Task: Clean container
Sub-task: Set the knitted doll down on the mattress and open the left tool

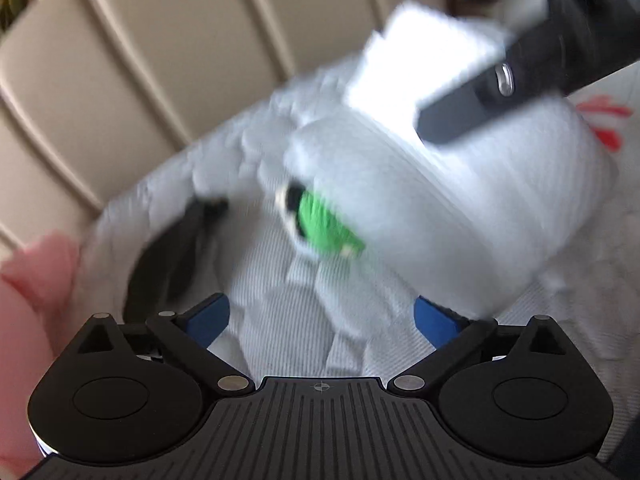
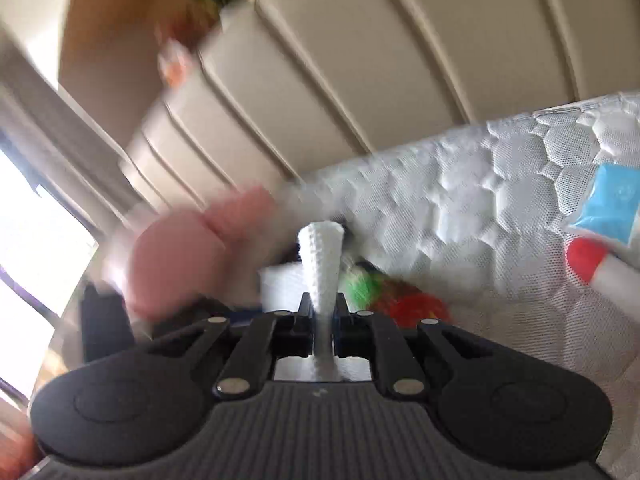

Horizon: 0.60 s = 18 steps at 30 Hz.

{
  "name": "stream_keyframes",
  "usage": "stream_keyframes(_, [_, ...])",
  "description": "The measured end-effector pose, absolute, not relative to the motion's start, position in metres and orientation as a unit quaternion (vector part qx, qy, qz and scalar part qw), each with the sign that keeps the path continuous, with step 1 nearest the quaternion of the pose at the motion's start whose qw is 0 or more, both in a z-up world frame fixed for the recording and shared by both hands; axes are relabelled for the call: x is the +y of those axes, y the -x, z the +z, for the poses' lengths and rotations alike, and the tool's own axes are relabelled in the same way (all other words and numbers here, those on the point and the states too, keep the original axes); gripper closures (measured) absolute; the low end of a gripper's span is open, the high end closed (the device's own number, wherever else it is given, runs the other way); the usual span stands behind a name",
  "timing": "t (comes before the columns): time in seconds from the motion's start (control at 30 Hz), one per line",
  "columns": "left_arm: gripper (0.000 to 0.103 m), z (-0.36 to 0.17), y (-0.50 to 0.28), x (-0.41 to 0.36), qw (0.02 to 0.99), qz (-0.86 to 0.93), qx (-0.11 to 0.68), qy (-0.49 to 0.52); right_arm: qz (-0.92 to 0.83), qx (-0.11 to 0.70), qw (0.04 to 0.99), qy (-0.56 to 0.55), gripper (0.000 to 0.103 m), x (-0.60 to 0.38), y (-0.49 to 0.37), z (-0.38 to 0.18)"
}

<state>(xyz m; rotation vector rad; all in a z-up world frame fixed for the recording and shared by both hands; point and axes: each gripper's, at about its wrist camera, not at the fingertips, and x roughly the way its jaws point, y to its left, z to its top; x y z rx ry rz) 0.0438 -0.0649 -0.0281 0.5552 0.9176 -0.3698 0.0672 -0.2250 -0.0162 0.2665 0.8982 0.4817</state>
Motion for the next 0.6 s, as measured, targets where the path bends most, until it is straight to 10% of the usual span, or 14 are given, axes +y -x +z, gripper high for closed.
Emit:
stream_keyframes(0.37, [0.002, -0.051, -0.078, -0.045, 0.837, -0.180, 0.511, -0.069, 0.055, 0.427, 0.902, 0.041, 0.093, -0.232, -0.070, -0.023])
stream_keyframes(0.6, [0.002, -0.058, -0.060, -0.079, 0.836, -0.178, 0.469, -0.223, 0.184, 0.395, 0.900, -0.023, 0.093, -0.177, -0.102, 0.017])
